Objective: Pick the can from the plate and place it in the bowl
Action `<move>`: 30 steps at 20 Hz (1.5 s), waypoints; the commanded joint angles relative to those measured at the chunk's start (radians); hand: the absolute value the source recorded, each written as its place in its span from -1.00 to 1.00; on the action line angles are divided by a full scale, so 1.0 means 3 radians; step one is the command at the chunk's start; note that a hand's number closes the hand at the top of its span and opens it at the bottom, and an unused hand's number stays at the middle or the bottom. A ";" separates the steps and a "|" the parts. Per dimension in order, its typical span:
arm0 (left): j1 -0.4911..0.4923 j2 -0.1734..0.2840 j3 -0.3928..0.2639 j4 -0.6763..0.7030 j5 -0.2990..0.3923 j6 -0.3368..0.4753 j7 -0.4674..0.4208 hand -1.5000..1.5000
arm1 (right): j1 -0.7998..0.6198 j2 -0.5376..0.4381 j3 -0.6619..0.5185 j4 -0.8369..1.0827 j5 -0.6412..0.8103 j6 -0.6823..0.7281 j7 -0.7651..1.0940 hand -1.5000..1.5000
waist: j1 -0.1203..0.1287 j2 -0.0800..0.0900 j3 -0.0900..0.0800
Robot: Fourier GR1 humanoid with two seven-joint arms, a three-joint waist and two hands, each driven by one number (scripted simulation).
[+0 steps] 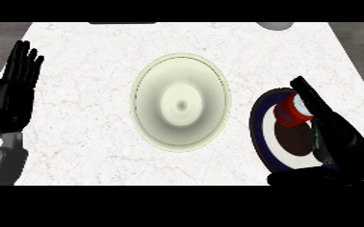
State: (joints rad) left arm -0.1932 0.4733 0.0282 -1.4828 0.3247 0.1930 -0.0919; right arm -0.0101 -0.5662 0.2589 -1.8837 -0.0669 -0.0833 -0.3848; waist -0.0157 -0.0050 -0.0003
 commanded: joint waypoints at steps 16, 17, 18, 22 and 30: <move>-0.0032 -0.0031 0.0093 -0.0070 -0.0038 0.0031 0.0168 0.00 | 0.0593 -0.2204 -0.1391 -0.0698 -0.0228 0.1585 0.1391 -1.00 | -0.0029 0.0000 -0.0002; 0.0118 -0.0079 0.0085 -0.0023 -0.0043 -0.0107 -0.0101 0.00 | 0.0567 -0.2195 -0.1256 -0.0749 0.0007 0.1555 0.1450 -1.00 | 0.0020 0.0010 -0.0004; 0.0027 -0.0001 0.0139 -0.0118 0.0036 -0.0118 0.0108 0.00 | 0.0552 -0.2281 -0.1381 -0.0598 -0.0019 0.1711 0.1318 -1.00 | 0.0025 0.0008 0.0000; -0.0177 0.0048 0.0251 0.0037 0.0054 -0.0219 0.0228 0.00 | 0.0475 -0.2146 -0.1461 -0.0525 -0.0043 0.2017 0.1390 -1.00 | 0.0023 0.0012 0.0000; -0.0065 -0.0285 0.0094 0.0034 -0.0291 -0.0093 0.0026 0.00 | 0.0135 -0.1456 -0.0906 -0.0333 0.0701 0.1994 0.1482 -1.00 | 0.0065 0.0021 0.0001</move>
State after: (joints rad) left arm -0.2330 0.4351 0.0790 -1.4927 0.2824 0.1552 -0.0402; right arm 0.0637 -1.0827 -0.0747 -1.9890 0.0773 0.5075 0.0343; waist 0.0019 0.0005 0.0000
